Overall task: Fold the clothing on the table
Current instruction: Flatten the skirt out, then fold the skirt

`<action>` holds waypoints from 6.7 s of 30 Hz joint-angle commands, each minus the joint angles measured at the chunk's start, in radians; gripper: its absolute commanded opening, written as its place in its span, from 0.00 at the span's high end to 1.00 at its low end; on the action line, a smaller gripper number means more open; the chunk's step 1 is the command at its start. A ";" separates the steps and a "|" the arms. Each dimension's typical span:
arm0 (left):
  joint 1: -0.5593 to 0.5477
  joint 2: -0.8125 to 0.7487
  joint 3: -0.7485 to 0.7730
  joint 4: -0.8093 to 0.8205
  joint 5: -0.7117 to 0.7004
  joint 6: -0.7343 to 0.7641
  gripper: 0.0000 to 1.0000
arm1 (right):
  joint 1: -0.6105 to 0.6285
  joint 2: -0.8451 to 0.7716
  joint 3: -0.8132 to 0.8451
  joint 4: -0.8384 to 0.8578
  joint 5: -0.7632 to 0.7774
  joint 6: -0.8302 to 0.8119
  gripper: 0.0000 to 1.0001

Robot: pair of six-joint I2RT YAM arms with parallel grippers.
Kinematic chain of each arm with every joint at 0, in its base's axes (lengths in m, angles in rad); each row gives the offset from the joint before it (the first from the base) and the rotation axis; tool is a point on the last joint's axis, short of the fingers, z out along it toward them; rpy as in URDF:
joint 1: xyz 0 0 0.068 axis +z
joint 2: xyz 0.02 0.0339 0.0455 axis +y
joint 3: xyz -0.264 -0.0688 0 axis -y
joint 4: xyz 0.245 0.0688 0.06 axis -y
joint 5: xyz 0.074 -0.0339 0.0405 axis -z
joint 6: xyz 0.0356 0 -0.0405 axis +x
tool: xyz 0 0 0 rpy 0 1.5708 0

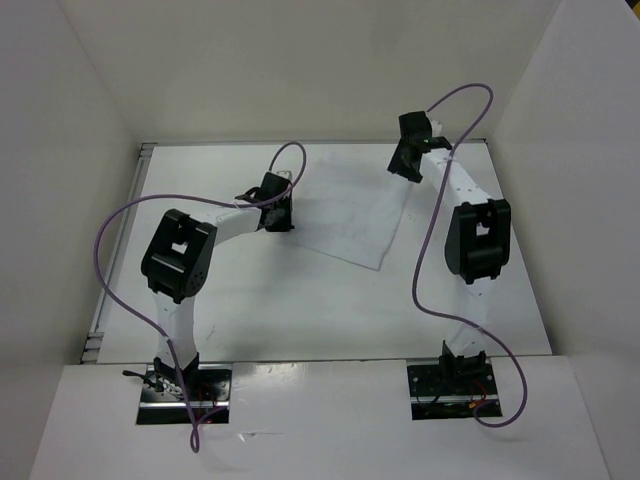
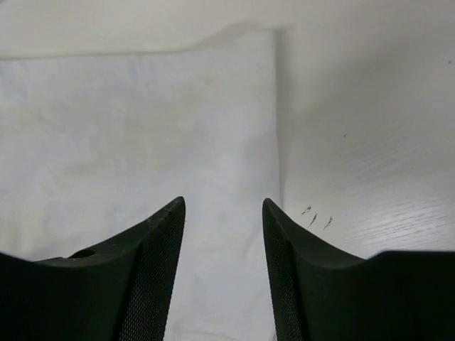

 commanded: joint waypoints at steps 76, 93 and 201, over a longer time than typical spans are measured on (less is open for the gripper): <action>0.018 -0.171 -0.366 -0.017 0.159 -0.036 0.66 | 0.145 -0.309 -0.847 0.071 -0.338 0.207 1.00; 0.040 -0.304 -0.260 -0.103 0.344 0.007 1.00 | 0.050 -0.340 -0.591 -0.021 -0.270 0.097 1.00; 0.141 -0.127 -0.185 -0.095 0.522 -0.092 0.96 | -0.014 -0.210 -0.494 -0.153 -0.304 -0.107 0.99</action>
